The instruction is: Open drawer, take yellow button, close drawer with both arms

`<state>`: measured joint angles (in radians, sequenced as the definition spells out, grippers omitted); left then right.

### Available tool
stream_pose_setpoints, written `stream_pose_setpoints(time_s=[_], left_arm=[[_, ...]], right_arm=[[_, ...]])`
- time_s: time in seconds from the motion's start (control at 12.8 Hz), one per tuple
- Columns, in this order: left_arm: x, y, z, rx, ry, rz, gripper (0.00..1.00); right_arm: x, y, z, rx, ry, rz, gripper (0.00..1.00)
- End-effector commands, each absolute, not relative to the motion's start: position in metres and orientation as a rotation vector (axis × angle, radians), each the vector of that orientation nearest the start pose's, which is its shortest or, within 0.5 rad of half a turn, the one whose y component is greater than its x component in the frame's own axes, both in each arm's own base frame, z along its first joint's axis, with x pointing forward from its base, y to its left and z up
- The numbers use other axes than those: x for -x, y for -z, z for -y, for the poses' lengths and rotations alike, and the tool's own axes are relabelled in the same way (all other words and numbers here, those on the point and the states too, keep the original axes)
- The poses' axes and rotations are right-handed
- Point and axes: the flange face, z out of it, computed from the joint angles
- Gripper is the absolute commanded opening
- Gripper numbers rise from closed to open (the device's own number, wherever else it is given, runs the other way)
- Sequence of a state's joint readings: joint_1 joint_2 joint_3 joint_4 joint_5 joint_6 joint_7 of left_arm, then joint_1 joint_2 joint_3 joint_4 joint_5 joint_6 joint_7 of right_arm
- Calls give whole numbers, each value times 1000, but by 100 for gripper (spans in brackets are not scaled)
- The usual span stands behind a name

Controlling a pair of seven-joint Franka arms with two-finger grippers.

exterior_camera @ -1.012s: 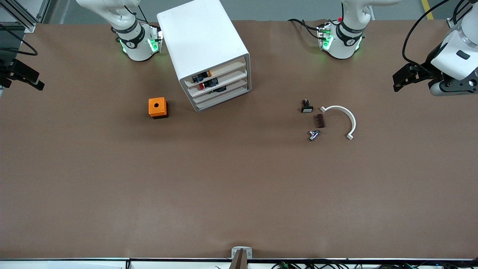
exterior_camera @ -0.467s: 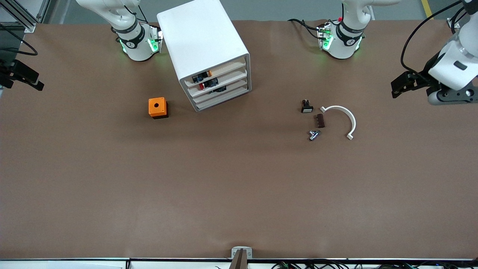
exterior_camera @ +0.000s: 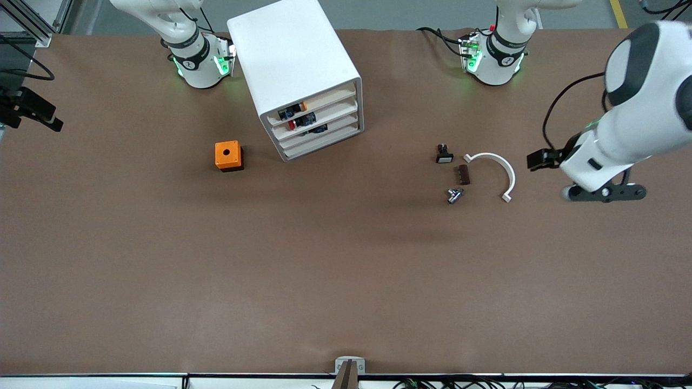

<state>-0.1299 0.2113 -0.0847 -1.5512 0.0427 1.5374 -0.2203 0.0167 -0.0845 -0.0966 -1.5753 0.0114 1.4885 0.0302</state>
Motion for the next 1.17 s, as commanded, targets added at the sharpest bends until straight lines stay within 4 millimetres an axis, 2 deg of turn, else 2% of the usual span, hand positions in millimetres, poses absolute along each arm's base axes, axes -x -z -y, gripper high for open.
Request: stream_pose_setpoints(time_s=[0.0,0.23,0.39,0.54,0.7,0.78,0.93,1.01,1.09], left_arm=[[-597,-487,173,3018,-359,104,100],[-596,-446,228,3000,-440,335,100],[-595,-420,258,3011,-505,530,100],[-586,-399,296,2953,-539,779,100],[-571,-383,335,2896,-585,932,100],[-564,-377,350,2869,-630,1001,100],[-551,-364,372,2751,-691,1187,100],[-542,-357,387,2679,-708,1275,100],[-529,-347,405,2580,-732,1377,100]], right_arm=[[-513,-664,46,3117,-2,-170,100],[-513,-664,46,3117,-2,-168,100],[-513,-664,46,3119,0,-170,100],[-514,-663,49,3112,1,-179,100],[-514,-663,50,3104,4,-182,100],[-514,-663,50,3104,4,-182,98],[-514,-663,48,3105,-3,-177,72],[-514,-663,48,3105,-3,-175,70],[-514,-662,49,3105,-6,-177,77]])
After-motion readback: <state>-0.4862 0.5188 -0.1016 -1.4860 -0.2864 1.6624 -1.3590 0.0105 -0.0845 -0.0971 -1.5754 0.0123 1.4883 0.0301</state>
